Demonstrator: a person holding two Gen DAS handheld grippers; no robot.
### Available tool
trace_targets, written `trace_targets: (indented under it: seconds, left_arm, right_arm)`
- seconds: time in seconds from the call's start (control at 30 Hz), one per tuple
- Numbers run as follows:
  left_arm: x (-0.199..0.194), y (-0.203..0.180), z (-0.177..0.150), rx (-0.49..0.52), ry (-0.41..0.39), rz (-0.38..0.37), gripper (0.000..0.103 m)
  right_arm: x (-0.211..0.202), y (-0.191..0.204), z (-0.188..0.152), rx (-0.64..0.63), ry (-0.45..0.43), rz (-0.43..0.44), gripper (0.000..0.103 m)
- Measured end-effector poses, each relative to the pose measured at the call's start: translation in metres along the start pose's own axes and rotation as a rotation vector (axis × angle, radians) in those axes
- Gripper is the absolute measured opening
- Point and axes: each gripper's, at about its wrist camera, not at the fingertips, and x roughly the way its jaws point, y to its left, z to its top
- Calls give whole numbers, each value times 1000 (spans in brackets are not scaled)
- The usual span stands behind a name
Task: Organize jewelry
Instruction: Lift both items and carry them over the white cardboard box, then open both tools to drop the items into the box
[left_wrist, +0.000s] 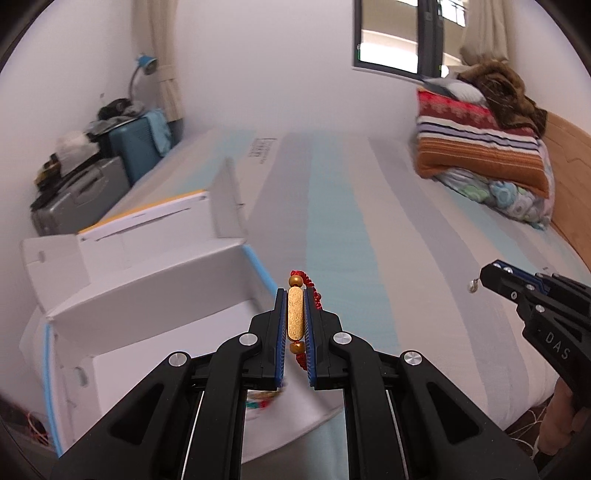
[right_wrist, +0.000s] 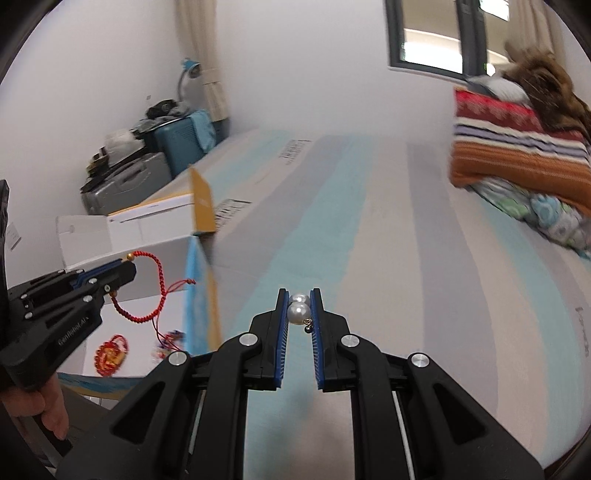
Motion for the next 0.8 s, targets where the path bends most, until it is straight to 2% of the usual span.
trace_targets:
  seconds: [0.27, 0.5, 0.8]
  left_arm:
    - [-13, 70, -19, -84, 12, 76, 8]
    - [-20, 129, -47, -157, 42, 142, 8]
    - [1, 180, -82, -226, 128, 230, 8]
  right_arm:
    - [16, 82, 13, -99, -2, 86, 11]
    - [48, 151, 6, -170, 51, 152, 11]
    - [99, 191, -15, -200, 164, 176, 11]
